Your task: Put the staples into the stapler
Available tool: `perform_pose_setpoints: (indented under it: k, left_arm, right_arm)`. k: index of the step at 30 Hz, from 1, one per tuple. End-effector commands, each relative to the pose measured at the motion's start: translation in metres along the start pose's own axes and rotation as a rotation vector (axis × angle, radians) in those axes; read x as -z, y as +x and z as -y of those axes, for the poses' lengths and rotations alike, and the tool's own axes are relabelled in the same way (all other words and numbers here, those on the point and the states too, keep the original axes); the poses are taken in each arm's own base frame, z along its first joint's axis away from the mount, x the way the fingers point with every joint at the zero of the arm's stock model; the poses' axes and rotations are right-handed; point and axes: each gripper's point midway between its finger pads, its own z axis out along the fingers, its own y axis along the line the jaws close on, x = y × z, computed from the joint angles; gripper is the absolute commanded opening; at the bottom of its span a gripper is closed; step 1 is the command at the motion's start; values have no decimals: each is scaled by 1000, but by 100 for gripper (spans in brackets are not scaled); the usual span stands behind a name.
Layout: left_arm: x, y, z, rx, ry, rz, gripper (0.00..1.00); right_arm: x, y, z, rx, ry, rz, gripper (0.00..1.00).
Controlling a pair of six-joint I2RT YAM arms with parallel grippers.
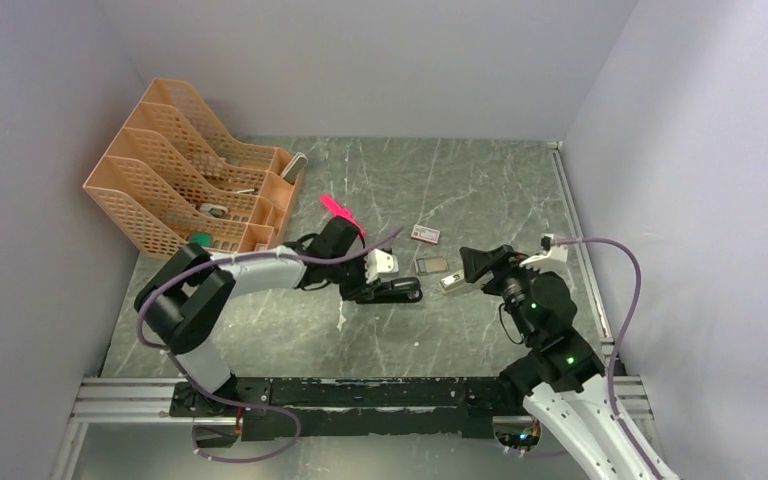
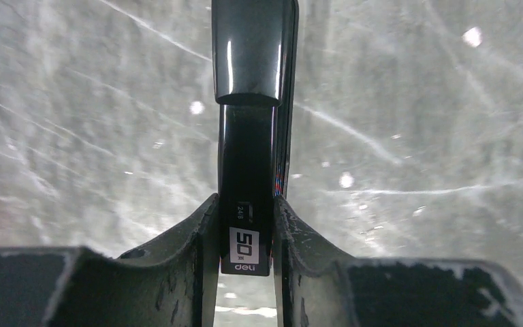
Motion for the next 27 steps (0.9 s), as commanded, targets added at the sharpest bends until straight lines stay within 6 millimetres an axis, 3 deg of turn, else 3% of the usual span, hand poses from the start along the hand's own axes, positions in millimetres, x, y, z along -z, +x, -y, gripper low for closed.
perform_pose_setpoints:
  k: [1,5,10,14,19,27]
  left_arm:
    - [0,2,27,164,-81,-9,14]
    - [0,7,39,321,-184,-13,10]
    - [6,9,34,544,-317,-2,7]
    - [8,8,40,670,-336,70,7]
    - [13,5,45,800,-353,168,7]
    - [8,20,43,964,-432,128,7]
  right_arm:
    - [-15,6,6,-86,49,12,73]
    - [-27,22,6,-129,54,-31,72]
    - [-40,42,2,-187,33,-83,71]
    - [-56,73,-1,-251,30,-180,68]
    - [-72,112,-17,-393,-39,-308,66]
    - [-88,149,-45,-506,-66,-406,65]
